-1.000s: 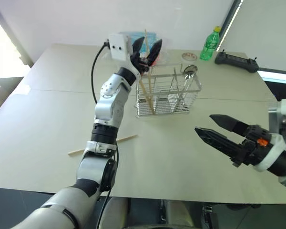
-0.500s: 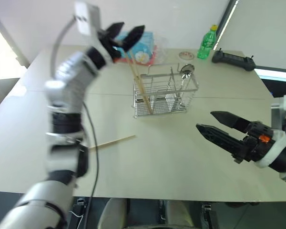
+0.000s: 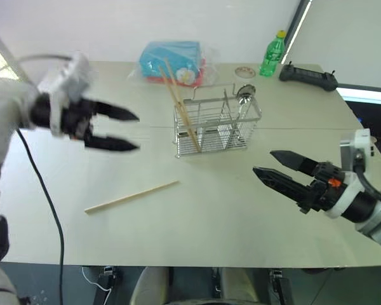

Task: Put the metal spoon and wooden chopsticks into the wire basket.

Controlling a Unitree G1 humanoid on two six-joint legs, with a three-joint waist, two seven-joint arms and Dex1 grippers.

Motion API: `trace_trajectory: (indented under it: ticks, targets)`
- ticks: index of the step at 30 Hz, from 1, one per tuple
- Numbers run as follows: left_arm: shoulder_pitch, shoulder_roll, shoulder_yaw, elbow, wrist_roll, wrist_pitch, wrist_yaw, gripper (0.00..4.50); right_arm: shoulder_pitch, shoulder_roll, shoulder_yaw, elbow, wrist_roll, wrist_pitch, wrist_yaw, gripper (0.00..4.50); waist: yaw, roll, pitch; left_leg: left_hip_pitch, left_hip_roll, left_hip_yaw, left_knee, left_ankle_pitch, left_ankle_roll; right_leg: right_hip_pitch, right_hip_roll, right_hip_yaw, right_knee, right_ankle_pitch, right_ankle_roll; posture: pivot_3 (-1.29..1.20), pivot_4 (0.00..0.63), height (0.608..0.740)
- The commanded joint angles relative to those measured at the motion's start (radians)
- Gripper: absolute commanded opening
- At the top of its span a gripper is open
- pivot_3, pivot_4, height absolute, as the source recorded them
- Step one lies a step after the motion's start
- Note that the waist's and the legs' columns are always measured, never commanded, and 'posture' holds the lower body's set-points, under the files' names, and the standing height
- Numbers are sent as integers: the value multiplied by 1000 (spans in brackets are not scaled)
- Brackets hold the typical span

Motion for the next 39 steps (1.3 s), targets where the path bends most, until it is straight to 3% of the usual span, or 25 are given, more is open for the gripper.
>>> trace_trajectory:
  ticks: [1,6,10,22,29,32,39]
  targets:
    - [30,-51,-83,-38,116,-92,31,4400,-11,16,-3,-20,-4,-18,-15,4500,5,0,0,-2,0,-1,-1,0,0,-1,0,0,-1,0,0,0,150,720]
    - [-3,-208,-242,59,324,-140,162,4400,14,28,-22,-54,13,-22,-45,4500,26,1,0,-2,-1,2,0,0,0,-1,1,0,-1,0,0,0,150,720]
    - [-31,-270,-300,126,427,-166,193,4400,63,17,-33,-98,-21,-7,-36,4500,25,0,0,-2,-1,3,0,0,0,-1,3,-1,0,0,1,0,150,720]
    - [-37,-334,-383,150,556,-207,139,4400,242,-23,-119,-204,-33,2,119,4500,25,1,-1,1,-1,4,1,0,1,1,4,-1,2,0,1,0,150,720]
    - [-5,-350,-412,154,607,-240,137,4400,249,-31,-126,-199,-33,-10,119,4500,25,1,-2,1,-1,4,1,0,1,1,4,-1,2,0,1,0,150,720]
    - [-2,-368,-398,149,576,-187,116,3565,257,-37,-133,-208,-32,-7,131,4500,27,2,-3,1,-1,3,1,0,1,2,4,-1,2,0,1,0,150,720]
    - [6,-393,-377,154,581,-174,144,53,257,-47,-143,-194,-31,-8,150,4500,26,2,-3,2,-1,3,2,0,1,3,4,-1,2,0,1,0,150,720]
